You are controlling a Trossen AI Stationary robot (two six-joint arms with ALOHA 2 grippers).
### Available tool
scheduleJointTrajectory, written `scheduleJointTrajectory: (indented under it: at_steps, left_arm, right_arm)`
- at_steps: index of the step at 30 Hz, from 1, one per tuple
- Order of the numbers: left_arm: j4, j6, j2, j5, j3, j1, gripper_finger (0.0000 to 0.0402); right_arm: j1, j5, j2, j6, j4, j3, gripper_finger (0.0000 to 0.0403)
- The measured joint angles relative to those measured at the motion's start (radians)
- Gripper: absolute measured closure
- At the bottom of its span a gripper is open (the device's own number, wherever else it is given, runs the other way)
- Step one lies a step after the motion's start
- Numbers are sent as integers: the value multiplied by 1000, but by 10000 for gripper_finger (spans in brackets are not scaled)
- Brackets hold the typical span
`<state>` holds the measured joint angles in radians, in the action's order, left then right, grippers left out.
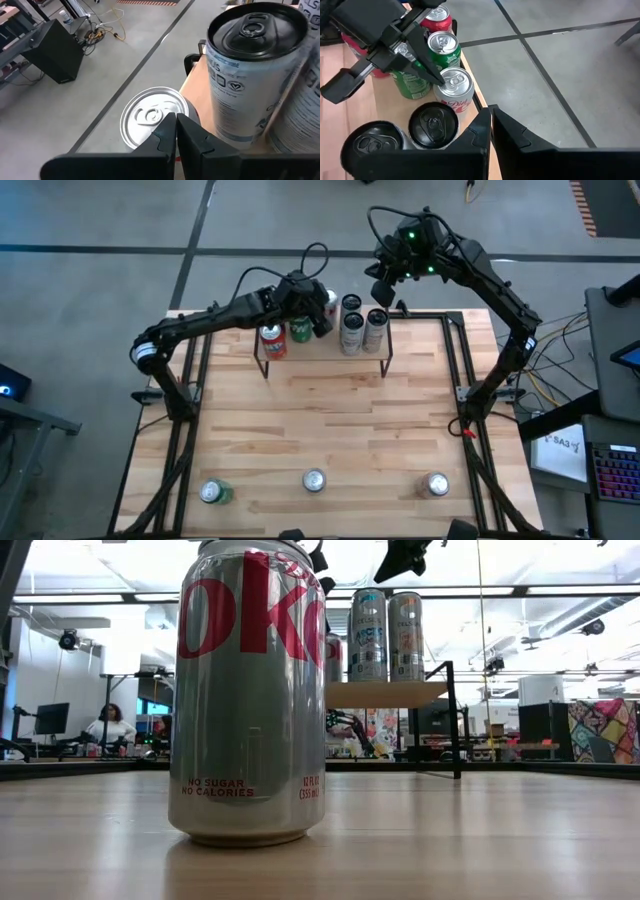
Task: Place canned beverage on shelf
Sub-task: Adjust the soda cans on the shelf
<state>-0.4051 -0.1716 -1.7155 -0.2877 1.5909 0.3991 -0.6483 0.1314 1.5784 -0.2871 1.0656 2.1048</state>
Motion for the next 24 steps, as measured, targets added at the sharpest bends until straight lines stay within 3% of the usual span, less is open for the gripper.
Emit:
scheduleJointTrajectory:
  at_steps: [12,24]
  left_arm:
    - [-33,11,16,-1,1,-36,402]
    - [-122,-3,25,-18,90,-46,402]
  right_arm:
    - [0,0,3,12,-1,0,394]
    - [0,-2,64,123,-60,0,394]
